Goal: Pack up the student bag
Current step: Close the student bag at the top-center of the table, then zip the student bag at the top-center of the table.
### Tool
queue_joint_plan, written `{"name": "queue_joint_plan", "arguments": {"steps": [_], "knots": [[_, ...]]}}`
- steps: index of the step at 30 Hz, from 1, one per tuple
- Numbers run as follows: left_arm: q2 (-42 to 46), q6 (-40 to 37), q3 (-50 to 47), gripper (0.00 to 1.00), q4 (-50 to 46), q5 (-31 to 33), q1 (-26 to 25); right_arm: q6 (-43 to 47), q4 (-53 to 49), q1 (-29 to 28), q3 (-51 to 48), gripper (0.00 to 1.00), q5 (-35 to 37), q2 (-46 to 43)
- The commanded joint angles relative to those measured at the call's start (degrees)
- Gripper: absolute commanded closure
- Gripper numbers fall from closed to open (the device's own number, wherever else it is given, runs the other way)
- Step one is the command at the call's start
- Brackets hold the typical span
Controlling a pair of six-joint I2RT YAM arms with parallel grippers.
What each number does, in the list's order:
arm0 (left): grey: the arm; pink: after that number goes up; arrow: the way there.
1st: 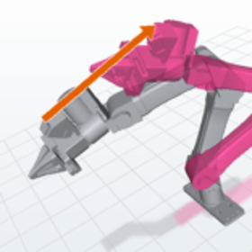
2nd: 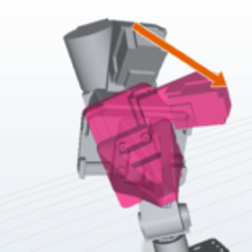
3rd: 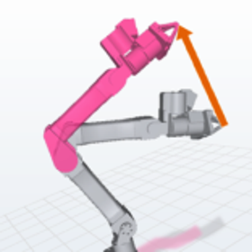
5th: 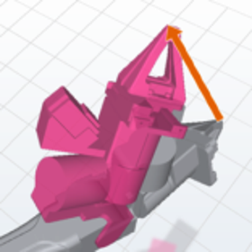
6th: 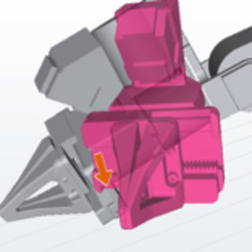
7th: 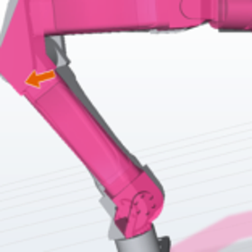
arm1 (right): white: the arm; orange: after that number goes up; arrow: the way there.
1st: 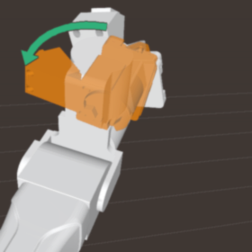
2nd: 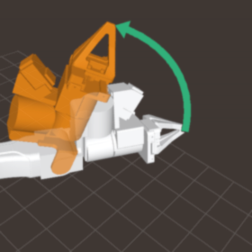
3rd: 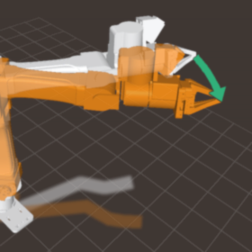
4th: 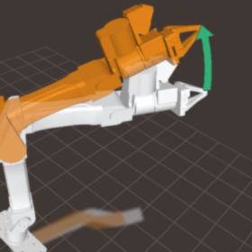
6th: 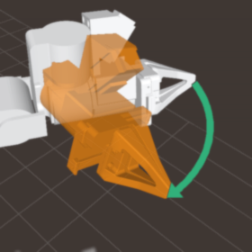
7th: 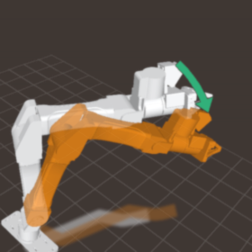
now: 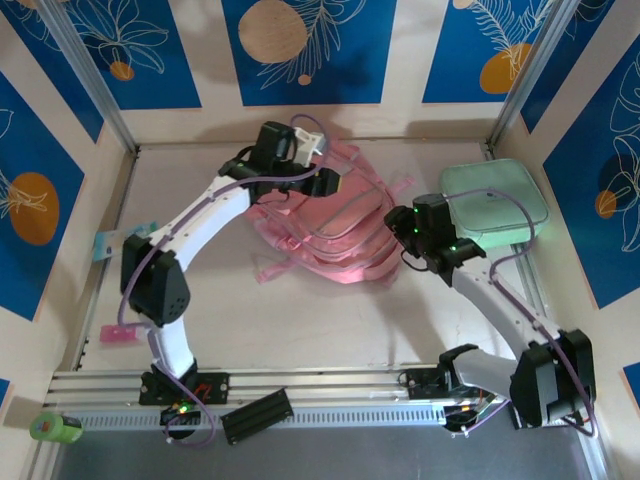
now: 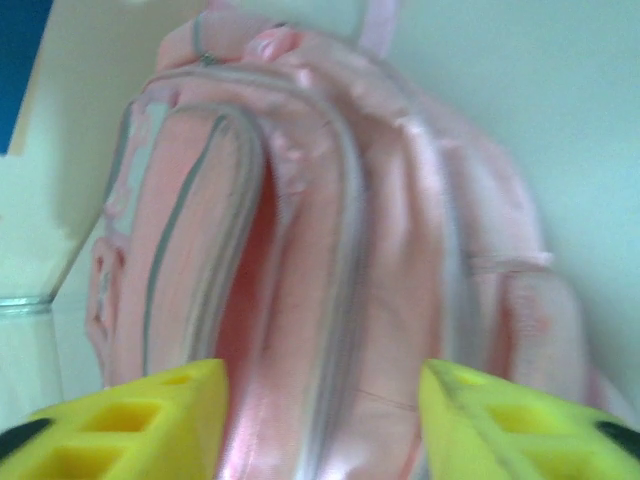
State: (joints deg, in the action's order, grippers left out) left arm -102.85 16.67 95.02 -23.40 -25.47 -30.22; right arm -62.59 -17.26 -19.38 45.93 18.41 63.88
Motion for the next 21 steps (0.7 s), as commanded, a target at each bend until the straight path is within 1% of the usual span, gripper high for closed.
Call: {"name": "queue_joint_plan", "arguments": {"steps": [1, 4, 6, 8, 12, 17, 21], "knots": [[5.2, 8.3, -8.1, 0.37, 5.6, 2.5, 3.5, 3.0, -6.5, -0.7, 0.4, 0.37, 5.1, -2.1], [6.8, 12.5, -14.3, 0.36, 4.6, 5.9, 5.8, 4.8, -7.6, -1.8, 2.6, 0.29, 3.2, -1.4], [6.4, 14.7, -16.4, 0.37, 3.1, 6.5, 7.0, 5.2, -7.4, -2.7, 3.4, 0.26, 1.8, -0.4], [5.2, 16.6, -17.8, 0.41, 2.7, 5.3, 7.8, 5.2, -7.3, -3.5, 4.4, 0.26, 0.6, 1.0], [2.1, 18.5, -17.6, 0.47, 3.6, 2.1, 7.8, 4.7, -6.6, -5.6, 5.7, 0.25, -0.4, 3.4], [-2.4, 18.4, -15.5, 0.54, 4.8, -2.5, 7.7, 3.9, -6.2, -7.6, 7.0, 0.25, -1.5, 6.0], [-4.4, 18.3, -14.7, 0.61, 4.2, -4.4, 7.7, 3.2, -6.3, -8.7, 7.5, 0.25, -1.8, 7.3]]}}
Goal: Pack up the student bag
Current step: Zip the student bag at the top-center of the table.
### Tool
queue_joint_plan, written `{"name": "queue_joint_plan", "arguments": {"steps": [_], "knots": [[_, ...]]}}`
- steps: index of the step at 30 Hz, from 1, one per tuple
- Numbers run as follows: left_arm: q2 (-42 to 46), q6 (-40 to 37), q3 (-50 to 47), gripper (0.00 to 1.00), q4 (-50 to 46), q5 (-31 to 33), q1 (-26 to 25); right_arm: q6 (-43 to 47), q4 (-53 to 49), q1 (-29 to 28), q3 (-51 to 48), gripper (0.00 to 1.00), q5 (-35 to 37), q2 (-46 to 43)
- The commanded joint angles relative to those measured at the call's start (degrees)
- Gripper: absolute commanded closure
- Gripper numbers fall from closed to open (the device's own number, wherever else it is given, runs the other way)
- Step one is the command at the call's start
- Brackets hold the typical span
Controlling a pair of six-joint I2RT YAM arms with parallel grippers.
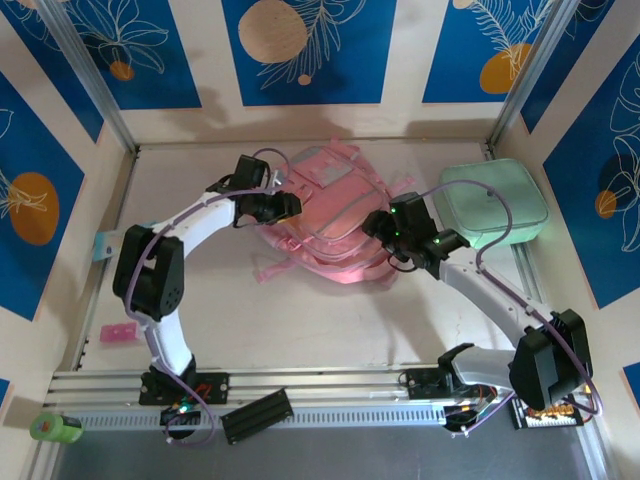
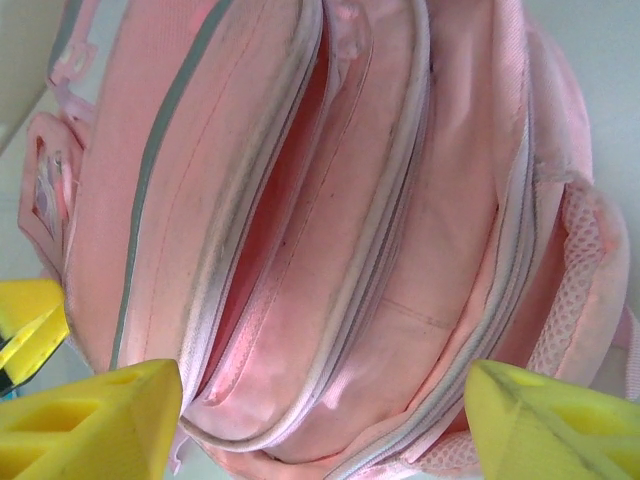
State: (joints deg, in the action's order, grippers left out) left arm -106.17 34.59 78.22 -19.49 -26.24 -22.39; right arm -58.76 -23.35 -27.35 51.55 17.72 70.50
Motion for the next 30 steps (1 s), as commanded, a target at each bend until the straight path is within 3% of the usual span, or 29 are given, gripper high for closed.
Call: {"name": "queue_joint_plan", "arguments": {"steps": [1, 10, 15, 18, 20, 25, 30], "knots": [[-1.4, 0.4, 2.0, 0.64, 0.5, -4.1, -0.2, -0.8, 0.0, -1.0, 2.1, 0.25, -1.2, 1.1], [-2.5, 0.4, 1.7, 0.71, 2.7, -10.8, -0.4, -0.6, 0.1, -3.2, 4.6, 0.26, -2.5, 4.7], [-3.6, 0.0, 2.5, 0.83, 1.8, -11.5, -0.4, 0.8, -0.9, -4.4, 6.6, 0.26, -2.3, 6.1], [-3.6, 2.1, 2.2, 0.99, 4.2, -12.8, -0.4, 1.8, -2.7, -6.3, 8.6, 0.27, -1.2, 7.5], [-3.5, 4.3, 1.9, 1.00, 6.1, -13.7, -0.5, 2.6, -3.9, -8.3, 10.1, 0.29, 0.5, 8.5], [-2.4, 14.3, -0.1, 1.00, 14.9, -15.1, -0.8, 3.2, -8.3, -14.6, 15.6, 0.35, 6.5, 13.7], [-1.4, 18.1, 0.3, 1.00, 18.0, -14.1, -1.6, 0.5, -12.5, -17.8, 21.9, 0.52, 11.5, 20.5]]}}
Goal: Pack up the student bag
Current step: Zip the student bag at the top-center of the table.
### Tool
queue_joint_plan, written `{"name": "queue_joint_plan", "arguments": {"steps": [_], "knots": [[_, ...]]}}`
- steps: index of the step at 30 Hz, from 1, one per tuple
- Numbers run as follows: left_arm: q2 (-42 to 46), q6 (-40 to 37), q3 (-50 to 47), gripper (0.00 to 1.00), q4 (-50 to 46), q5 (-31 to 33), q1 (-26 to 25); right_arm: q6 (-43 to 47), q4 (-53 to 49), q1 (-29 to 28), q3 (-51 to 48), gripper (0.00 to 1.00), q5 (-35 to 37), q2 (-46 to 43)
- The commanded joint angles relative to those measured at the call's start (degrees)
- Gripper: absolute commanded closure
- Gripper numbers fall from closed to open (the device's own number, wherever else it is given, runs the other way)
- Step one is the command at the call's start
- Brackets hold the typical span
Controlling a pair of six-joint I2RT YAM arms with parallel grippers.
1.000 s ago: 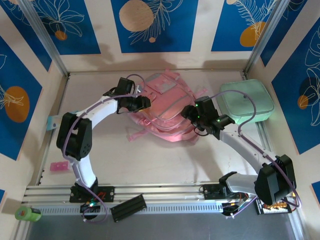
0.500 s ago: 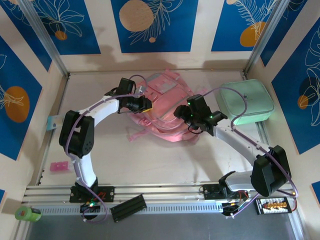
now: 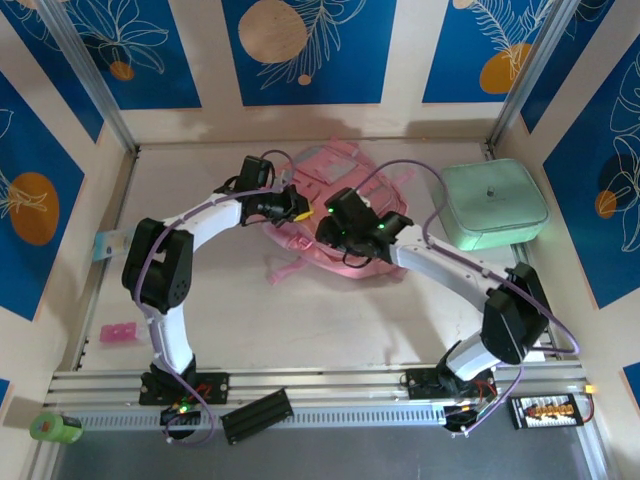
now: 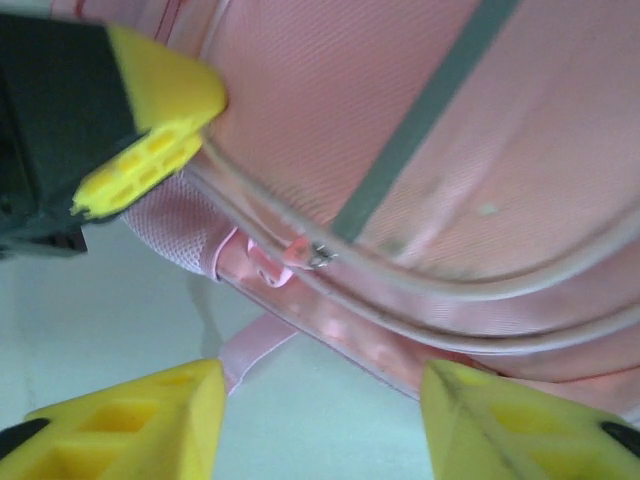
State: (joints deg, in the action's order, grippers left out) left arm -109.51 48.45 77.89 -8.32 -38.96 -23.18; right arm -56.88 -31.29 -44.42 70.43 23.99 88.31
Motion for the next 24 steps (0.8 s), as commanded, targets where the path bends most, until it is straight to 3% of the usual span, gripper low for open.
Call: {"name": "queue_joint_plan", "arguments": {"steps": [1, 9, 24], "knots": [[1.9, 4.5, 0.9, 1.00, 6.9, -1.2, -1.0, -1.9, -4.8, -1.0, 3.8, 0.54, 5.6, 3.8], [0.9, 5.9, 1.6, 1.00, 7.9, -1.4, -1.4, -4.8, -1.7, -1.7, 9.6, 0.62, 8.9, 12.5], [1.2, 5.7, 1.1, 1.00, 8.1, -1.7, -1.4, -8.9, 3.2, -1.9, 9.9, 0.72, 15.1, 15.8]]}}
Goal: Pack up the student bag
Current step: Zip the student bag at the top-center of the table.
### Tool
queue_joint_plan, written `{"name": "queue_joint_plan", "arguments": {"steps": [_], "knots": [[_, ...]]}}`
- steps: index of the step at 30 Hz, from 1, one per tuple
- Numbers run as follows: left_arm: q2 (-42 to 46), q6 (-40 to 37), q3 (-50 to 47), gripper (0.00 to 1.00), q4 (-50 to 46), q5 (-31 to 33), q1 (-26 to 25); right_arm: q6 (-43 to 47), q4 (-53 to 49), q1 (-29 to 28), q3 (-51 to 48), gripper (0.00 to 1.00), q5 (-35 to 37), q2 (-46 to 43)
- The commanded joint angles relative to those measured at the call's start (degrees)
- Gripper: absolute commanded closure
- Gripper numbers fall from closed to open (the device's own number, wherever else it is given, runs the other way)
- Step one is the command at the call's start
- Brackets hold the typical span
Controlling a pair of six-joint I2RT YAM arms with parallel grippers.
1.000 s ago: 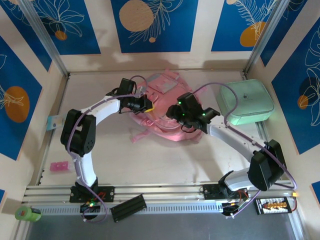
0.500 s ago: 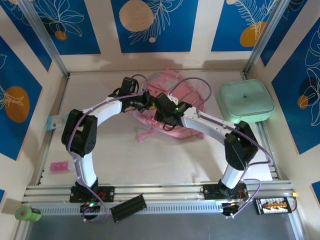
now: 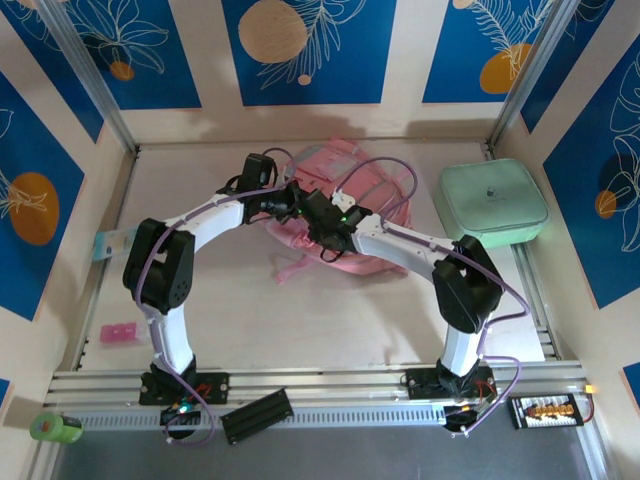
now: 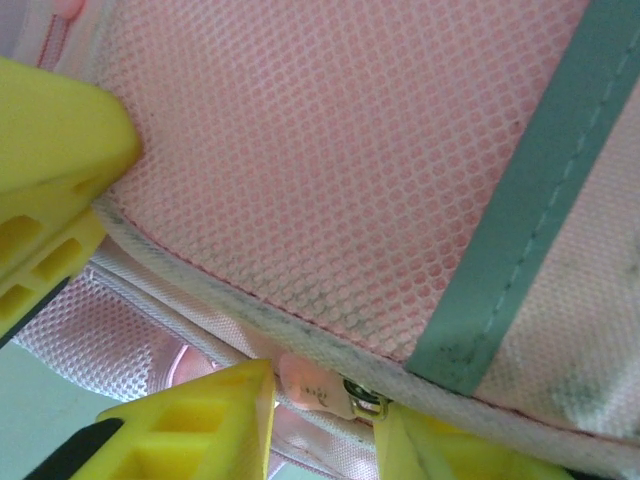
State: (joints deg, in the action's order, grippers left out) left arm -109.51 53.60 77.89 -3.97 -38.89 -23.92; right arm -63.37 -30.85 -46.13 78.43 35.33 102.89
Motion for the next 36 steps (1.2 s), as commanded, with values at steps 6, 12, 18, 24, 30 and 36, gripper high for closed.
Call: {"name": "queue_joint_plan", "arguments": {"steps": [6, 12, 18, 24, 30, 36], "knots": [[1.1, -0.5, 0.9, 1.00, 3.0, -0.4, -0.4, -4.6, -1.0, -0.4, 1.2, 0.87, 5.3, -0.7], [0.1, -1.9, 1.5, 1.00, 1.7, 1.2, 1.1, -1.2, -5.6, 0.1, -3.2, 0.91, 2.9, -4.9], [-0.7, -3.1, 2.1, 1.00, 0.5, 1.9, 2.0, -0.4, -8.1, 0.0, -13.2, 0.91, 3.9, -11.8], [-0.8, -4.0, 2.6, 1.00, -0.5, 1.8, 2.2, 11.6, -5.0, 2.5, -13.2, 0.90, -3.1, -13.5], [-0.7, -6.1, 3.0, 1.00, -3.2, 2.7, 2.1, 18.2, -9.6, 3.2, -7.6, 0.76, -6.4, -9.3], [-0.5, -6.2, 3.1, 1.00, -3.5, 2.4, 2.1, 19.2, -8.9, 3.5, -7.4, 0.69, -5.0, -8.2]]}}
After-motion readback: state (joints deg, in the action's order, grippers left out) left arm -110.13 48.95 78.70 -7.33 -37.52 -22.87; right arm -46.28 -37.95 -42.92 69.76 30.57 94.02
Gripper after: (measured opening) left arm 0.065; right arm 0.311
